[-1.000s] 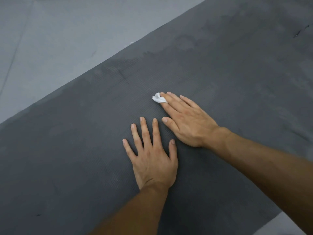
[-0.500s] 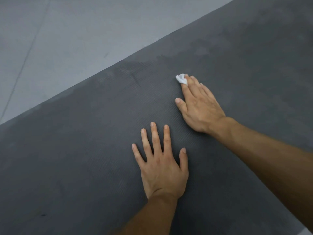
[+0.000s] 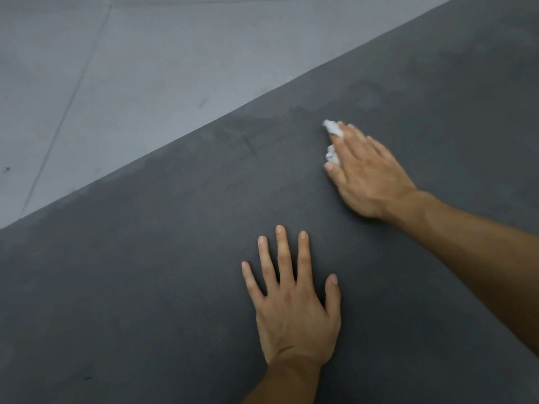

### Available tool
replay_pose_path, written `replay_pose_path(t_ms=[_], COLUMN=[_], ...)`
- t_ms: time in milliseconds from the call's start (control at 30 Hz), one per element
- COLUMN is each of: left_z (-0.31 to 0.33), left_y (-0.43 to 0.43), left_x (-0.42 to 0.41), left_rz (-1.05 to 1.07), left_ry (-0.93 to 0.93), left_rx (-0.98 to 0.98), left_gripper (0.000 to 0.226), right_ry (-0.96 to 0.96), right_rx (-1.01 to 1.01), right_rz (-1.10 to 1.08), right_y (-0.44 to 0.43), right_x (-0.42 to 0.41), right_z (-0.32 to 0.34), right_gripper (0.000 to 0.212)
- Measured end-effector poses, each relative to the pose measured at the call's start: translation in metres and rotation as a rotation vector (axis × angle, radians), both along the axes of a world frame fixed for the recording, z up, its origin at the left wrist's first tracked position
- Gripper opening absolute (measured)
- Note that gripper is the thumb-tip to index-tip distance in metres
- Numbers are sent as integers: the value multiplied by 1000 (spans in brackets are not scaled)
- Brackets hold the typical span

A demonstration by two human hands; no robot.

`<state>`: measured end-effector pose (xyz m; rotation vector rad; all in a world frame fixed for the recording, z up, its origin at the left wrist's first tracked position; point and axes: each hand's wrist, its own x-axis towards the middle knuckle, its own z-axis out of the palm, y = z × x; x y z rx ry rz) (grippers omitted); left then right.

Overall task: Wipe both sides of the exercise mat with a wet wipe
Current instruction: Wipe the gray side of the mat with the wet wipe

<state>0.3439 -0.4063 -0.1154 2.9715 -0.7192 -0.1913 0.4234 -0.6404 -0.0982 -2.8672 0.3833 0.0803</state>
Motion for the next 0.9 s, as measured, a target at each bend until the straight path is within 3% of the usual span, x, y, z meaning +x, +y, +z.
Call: replay_pose_path(t_ms=[233, 467, 567, 900], left_z=[1, 1, 1, 6], left_y=[1, 0, 0, -2], left_x=[1, 3, 4, 4], left_rz=[-7, -11, -13, -8], left_ry=[3, 15, 16, -19], left_rx=[1, 10, 6, -25], left_gripper=[75, 72, 71, 74], right_ry=[35, 29, 28, 64], right_rx=[62, 108, 84, -11], right_rz=[-172, 277, 343, -80], right_y=[-7, 76, 78, -13], right_x=[12, 25, 24, 26], right_z=[3, 5, 4, 7], right_gripper=[69, 80, 74, 71])
